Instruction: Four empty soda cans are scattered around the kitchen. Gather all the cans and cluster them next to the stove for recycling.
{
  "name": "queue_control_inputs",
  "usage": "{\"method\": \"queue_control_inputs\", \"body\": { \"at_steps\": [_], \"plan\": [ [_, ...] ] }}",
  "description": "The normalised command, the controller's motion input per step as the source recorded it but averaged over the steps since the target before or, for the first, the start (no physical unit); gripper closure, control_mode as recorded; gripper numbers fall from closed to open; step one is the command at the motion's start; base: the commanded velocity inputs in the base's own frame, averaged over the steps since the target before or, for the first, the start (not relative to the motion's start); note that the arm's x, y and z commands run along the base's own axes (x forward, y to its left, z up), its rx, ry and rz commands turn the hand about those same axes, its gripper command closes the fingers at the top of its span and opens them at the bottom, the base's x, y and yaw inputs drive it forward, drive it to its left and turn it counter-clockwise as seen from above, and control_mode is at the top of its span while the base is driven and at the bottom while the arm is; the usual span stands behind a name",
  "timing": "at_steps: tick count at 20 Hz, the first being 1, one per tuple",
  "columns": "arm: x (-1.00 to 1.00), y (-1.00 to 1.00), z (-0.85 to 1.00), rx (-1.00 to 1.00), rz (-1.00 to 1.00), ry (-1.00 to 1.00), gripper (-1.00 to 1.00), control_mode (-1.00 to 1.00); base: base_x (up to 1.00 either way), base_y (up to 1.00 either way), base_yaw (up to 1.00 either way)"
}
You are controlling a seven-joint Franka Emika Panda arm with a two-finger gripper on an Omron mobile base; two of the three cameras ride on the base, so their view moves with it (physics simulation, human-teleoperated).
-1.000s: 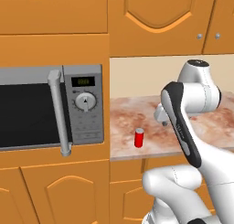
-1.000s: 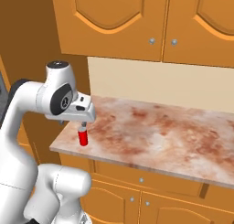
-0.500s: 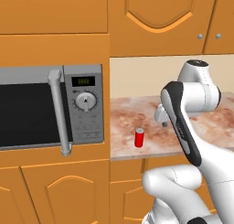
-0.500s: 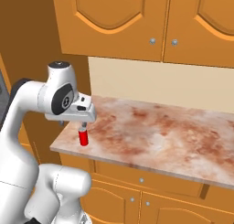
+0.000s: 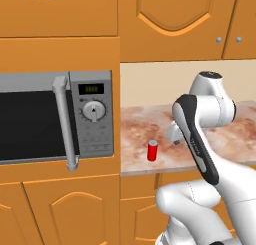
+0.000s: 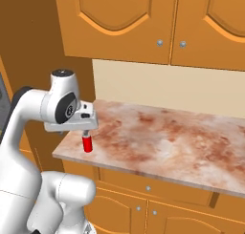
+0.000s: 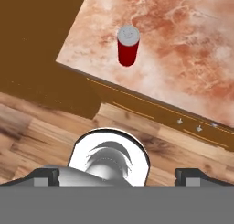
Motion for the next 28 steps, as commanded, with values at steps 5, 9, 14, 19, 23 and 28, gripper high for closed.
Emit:
{"method": "queue_control_inputs", "body": {
  "at_steps": [5, 9, 14, 19, 23, 28],
  "plan": [
    [0.19, 0.31, -0.12, 0.00, 0.09, 0.03, -1.00, -1.00, 0.00, 0.00, 0.00],
    [0.27, 0.22, -0.14, 0.00, 0.05, 0.06, -1.00, -1.00, 0.00, 0.00, 0.00],
    [0.36, 0.03, -0.27, 0.00, 0.04, 0.01, -1.00, -1.00, 0.00, 0.00, 0.00],
    [0.24, 0.00, -0.20, 0.00, 0.04, 0.03, -1.00, -1.00, 0.00, 0.00, 0.00],
    [0.24, 0.01, -0.27, 0.00, 0.04, 0.01, -1.00, -1.00, 0.00, 0.00, 0.00],
    [0.19, 0.04, -0.33, -0.03, 0.02, 0.00, -1.00, -1.00, 0.00, 0.00, 0.00]
  ]
}}
